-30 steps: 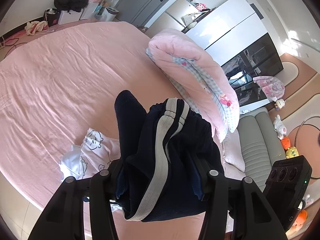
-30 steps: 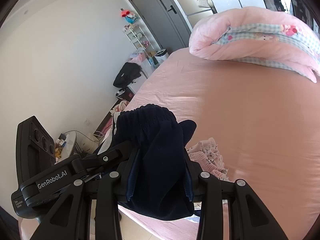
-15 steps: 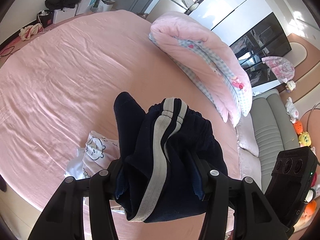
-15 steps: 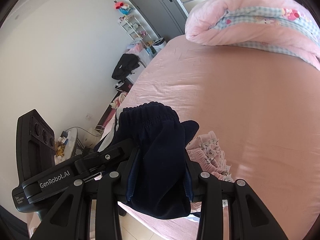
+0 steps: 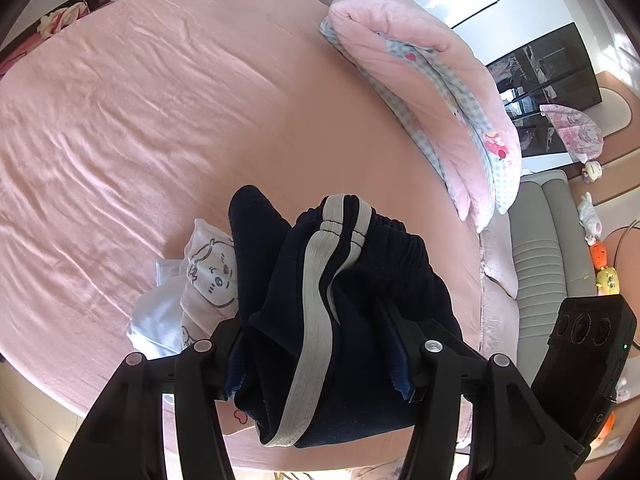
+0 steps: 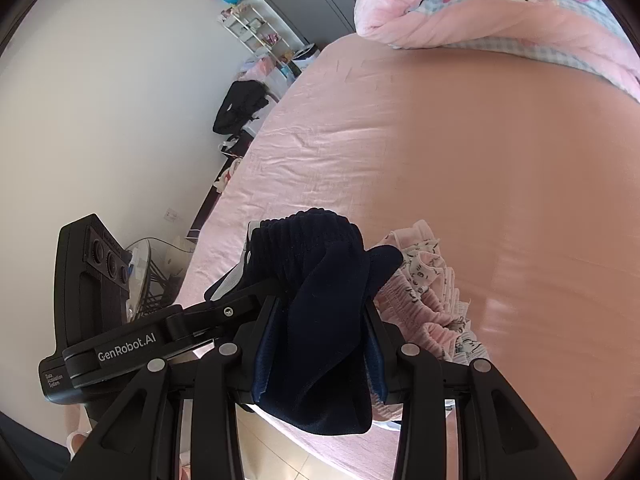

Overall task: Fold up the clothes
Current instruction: 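Carry the pants with both grippers toward the stack of folded clothes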

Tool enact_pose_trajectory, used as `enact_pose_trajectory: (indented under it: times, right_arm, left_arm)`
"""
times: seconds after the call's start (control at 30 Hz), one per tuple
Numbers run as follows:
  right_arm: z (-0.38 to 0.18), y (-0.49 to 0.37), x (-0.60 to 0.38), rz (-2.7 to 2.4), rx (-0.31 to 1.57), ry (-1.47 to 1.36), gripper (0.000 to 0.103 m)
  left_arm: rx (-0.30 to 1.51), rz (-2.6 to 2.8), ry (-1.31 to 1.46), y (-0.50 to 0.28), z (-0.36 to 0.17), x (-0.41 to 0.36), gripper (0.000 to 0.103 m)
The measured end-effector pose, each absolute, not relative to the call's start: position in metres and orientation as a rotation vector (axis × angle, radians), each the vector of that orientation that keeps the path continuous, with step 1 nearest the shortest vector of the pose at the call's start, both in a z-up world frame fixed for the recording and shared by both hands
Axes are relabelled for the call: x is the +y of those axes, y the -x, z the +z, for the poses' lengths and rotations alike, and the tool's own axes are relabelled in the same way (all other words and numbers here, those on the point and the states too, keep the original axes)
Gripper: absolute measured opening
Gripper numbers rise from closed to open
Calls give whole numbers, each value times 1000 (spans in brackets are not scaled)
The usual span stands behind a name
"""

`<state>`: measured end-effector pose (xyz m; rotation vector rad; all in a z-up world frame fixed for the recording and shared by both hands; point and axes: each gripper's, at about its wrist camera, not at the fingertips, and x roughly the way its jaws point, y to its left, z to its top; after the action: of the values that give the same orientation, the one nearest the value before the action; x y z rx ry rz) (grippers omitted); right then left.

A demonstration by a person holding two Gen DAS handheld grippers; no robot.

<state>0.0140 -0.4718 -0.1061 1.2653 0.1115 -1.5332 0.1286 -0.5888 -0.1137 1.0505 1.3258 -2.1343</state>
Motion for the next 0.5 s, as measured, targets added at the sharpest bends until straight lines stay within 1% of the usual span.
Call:
enact_pose_trajectory:
  times: [0.1,0.17,0.27,0.5]
  right_arm:
    - [-113,-13,-470,-1560,149,-1262,39]
    - [-119,-12,-468,-1556,146,-1264,39]
    - [-125,-11,-466,-1561,149,-1261,39]
    - [-136,-9,-459,-1580,179,-1249,40]
  left_arm:
    - [1277,-2143,-1068,-130,-119,-586,57]
    - [1276,-2156,-1062,-130,-119,-585,57]
    - [1297,-2158,-1059,-131,-123,-586,58]
    - [1326,-2187,-1035,-131,-135,-579,63]
